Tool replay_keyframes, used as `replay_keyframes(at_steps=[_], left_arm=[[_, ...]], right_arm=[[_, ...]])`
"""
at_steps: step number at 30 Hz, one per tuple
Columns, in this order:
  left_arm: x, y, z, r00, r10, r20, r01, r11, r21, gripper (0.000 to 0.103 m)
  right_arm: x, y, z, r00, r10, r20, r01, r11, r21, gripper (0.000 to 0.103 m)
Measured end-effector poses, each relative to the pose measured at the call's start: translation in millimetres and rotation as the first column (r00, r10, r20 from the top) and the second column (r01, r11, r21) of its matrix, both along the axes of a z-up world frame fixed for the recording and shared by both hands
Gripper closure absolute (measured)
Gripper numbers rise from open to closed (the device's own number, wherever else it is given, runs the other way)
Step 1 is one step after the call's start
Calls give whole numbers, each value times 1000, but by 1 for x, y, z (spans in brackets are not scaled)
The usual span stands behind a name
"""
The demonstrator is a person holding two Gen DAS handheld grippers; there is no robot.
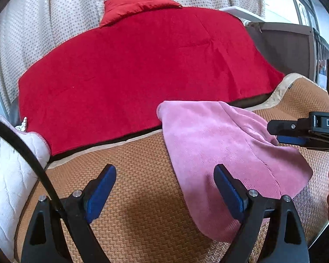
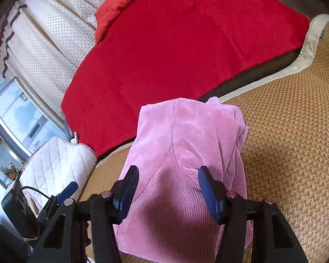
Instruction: Fold large clothes
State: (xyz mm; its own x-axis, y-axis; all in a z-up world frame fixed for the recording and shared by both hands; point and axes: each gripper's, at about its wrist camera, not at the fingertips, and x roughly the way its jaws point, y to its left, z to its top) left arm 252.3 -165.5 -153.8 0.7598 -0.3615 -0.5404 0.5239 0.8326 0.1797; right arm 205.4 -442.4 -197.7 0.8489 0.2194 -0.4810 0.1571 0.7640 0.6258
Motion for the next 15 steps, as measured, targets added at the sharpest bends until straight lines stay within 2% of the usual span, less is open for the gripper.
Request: replay_keyframes(at_steps=[8,15], left_arm=[[4,12,1,1000,25,-10,-25,1000,-15,13],[10,5,-4,1000,16,-17,-16,1000,-8,13]], right_arm=[[6,2,0,1000,1,-18,-1,1000,-9,43],[6,-1,-2,1000,-9,-20,9,1000,6,42]])
